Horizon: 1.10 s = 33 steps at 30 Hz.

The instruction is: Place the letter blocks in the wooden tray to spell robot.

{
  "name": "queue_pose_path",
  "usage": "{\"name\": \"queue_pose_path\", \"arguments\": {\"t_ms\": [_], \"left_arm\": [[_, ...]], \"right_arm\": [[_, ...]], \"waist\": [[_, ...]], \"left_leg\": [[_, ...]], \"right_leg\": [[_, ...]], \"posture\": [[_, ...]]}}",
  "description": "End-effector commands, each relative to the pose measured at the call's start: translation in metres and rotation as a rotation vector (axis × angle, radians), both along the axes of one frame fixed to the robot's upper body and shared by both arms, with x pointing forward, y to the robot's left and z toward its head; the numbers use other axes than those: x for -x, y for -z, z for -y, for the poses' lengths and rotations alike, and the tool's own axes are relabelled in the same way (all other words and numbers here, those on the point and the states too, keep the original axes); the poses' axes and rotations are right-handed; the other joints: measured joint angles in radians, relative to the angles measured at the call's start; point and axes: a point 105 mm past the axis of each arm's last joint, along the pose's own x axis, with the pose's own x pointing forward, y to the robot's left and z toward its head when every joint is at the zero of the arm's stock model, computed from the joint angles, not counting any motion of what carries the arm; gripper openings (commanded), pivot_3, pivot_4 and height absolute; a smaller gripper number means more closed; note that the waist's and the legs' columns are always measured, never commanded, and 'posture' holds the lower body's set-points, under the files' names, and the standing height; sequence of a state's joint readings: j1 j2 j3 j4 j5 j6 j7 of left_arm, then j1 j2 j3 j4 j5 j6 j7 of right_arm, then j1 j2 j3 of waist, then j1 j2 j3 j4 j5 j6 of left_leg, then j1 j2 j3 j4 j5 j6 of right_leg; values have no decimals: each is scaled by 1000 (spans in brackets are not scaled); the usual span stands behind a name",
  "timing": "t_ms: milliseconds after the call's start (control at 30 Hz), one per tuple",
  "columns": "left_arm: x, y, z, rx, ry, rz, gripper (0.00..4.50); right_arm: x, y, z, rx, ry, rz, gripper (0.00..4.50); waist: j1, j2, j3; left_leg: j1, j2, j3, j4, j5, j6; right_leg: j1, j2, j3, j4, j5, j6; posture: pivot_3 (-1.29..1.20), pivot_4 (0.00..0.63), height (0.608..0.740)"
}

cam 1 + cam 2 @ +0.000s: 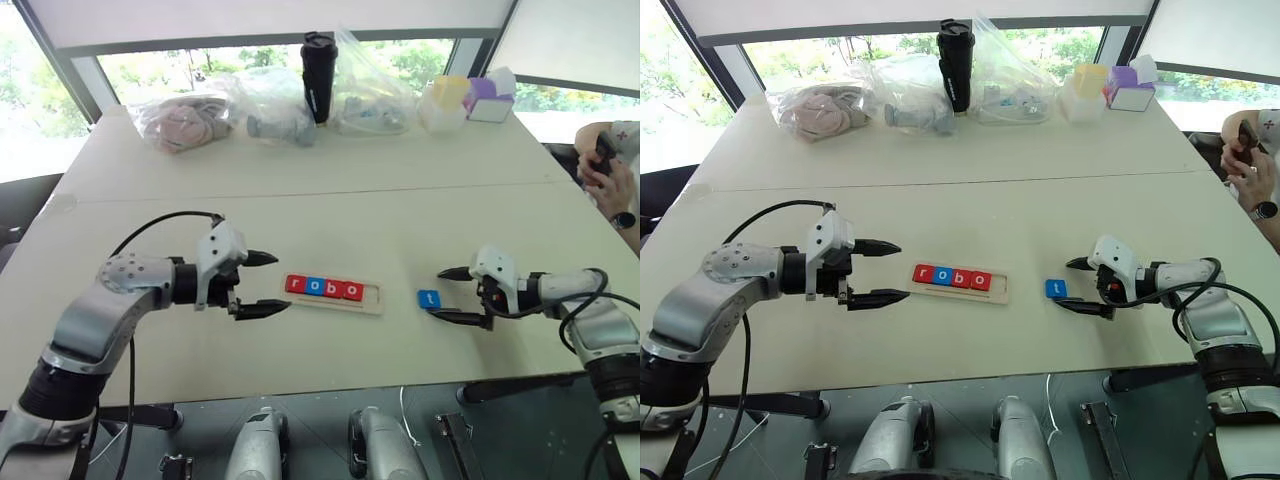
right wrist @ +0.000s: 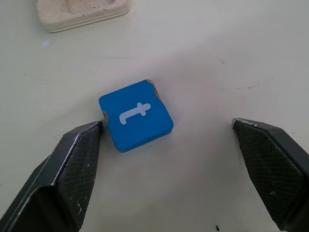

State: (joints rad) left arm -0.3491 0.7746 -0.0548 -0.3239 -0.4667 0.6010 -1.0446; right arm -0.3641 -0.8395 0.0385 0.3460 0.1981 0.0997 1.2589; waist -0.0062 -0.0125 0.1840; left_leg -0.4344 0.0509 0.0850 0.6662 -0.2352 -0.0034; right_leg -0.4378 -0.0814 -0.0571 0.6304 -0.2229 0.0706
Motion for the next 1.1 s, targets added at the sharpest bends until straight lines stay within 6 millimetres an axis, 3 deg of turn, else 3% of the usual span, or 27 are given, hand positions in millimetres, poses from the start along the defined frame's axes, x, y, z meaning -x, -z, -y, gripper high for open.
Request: {"name": "queue_pose_path", "arguments": {"t_ms": [33,133,167,200,367,567,633,833,967,1067,1100], "left_arm": [[1,-12,-2,6,-3,49,4500],[-1,-11,-3,5,-6,49,4500],[-2,-11,-3,5,-6,49,4500],[-3,-11,-2,4,-5,49,4500],[-6,-10,-1,2,5,52,4500],[-8,-11,1,7,10,57,4500],[-11,-12,-4,6,-8,61,4500],[-20,-12,-32,-62,-94,77,4500],[-25,-15,-45,-78,-141,103,4500],[-25,-15,-46,-76,-146,108,4500],[-25,-16,-46,-71,-152,111,4500]], "right_arm": [[3,0,-2,12,-31,6,3118],[5,-1,-3,13,-35,15,1523],[6,-3,-3,14,-37,22,1127],[6,-4,-4,15,-36,31,1070],[8,-20,-13,3,-53,77,1070],[15,-15,-11,52,-45,57,1070],[8,-16,-9,53,-13,80,1070],[-21,-45,-23,-48,68,205,1070],[-56,-72,-42,-185,222,296,1070],[-75,-77,-74,-272,265,287,1913],[-77,-76,-83,-291,263,269,2412]], "waist": [[-2,0,0],[-2,0,0],[-2,0,0],[-2,0,0],[-3,0,0],[-2,0,0],[-2,0,0],[-10,0,0],[-9,0,0],[-8,0,0],[-6,0,0]], "left_leg": [[1,0,0,0,0,0],[4,0,0,0,0,0],[5,0,0,0,0,0],[6,0,0,0,0,0],[7,0,0,0,0,0],[7,0,0,0,0,0],[7,0,0,0,0,0],[7,1,-1,-1,0,0],[7,1,0,-1,0,0],[7,1,0,-1,0,0],[7,1,0,-1,0,0]], "right_leg": [[1,0,0,0,0,0],[3,0,0,0,0,0],[4,0,0,0,0,0],[5,0,0,0,0,0],[6,0,0,0,0,0],[6,0,0,0,0,0],[6,0,0,0,0,0],[5,0,0,0,0,-1],[4,0,0,1,0,-1],[4,0,0,1,1,-1],[4,0,1,1,1,-1]], "posture": [[0,150,740],[0,150,740],[0,150,740],[0,150,740],[0,150,740],[0,150,740],[0,150,740],[0,150,740],[0,150,740],[0,150,740],[0,150,740]]}}
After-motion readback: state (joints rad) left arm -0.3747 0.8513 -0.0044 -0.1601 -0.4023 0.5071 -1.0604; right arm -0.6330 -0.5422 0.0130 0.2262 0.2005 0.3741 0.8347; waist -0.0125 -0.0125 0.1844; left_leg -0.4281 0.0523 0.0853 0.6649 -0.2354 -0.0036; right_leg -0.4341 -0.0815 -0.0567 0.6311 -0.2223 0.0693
